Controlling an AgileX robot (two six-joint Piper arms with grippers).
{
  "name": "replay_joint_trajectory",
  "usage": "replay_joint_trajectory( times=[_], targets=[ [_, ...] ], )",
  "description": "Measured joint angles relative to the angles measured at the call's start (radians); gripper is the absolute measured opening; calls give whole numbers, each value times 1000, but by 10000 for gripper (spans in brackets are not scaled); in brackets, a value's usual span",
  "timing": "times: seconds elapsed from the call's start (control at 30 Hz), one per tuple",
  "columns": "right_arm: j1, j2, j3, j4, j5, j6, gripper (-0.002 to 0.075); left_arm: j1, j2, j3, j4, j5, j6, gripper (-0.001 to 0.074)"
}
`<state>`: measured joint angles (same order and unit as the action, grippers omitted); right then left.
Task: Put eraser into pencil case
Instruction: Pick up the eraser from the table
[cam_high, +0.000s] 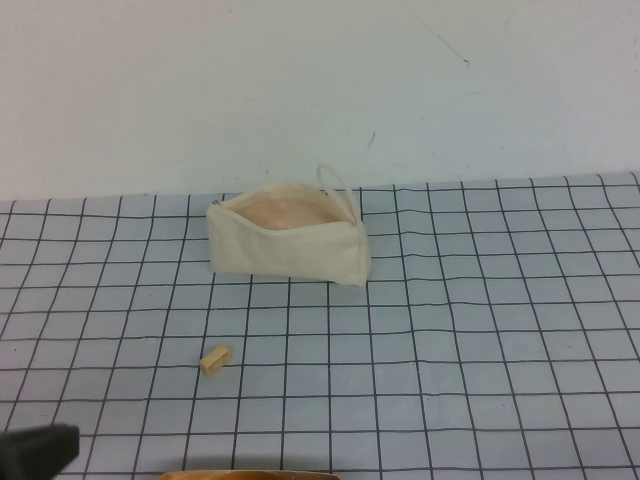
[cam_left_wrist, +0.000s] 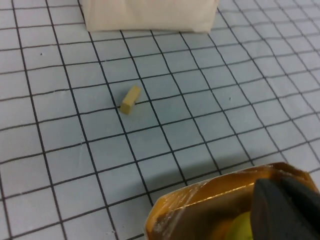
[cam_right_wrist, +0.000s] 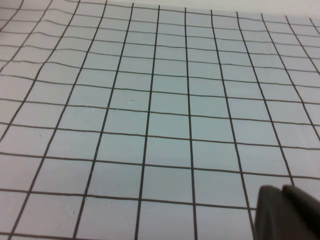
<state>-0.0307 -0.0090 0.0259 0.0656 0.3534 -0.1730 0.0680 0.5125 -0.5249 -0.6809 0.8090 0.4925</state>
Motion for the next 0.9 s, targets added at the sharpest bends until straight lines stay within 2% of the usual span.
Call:
replay_joint_trajectory(
  times=[0.23, 0.43, 0.53, 0.8, 0.83, 0.9],
  targets=[
    [0, 0, 0, 0, 0, 0, -1, 0, 316, -242, 111, 92, 133, -1],
    [0, 0, 0, 0, 0, 0, -1, -25, 500, -408, 154, 108, 151, -1],
    [0, 0, 0, 0, 0, 0, -1, -94, 589, -485, 230, 114, 118, -1],
    [0, 0, 0, 0, 0, 0, -1, -348, 891, -647, 567, 141, -122, 8],
    [0, 0, 0, 0, 0, 0, -1, -366, 929, -665, 596, 152, -135, 27],
    [0, 0, 0, 0, 0, 0, -1, -407, 1071, -733, 633, 192, -159, 142]
  ],
)
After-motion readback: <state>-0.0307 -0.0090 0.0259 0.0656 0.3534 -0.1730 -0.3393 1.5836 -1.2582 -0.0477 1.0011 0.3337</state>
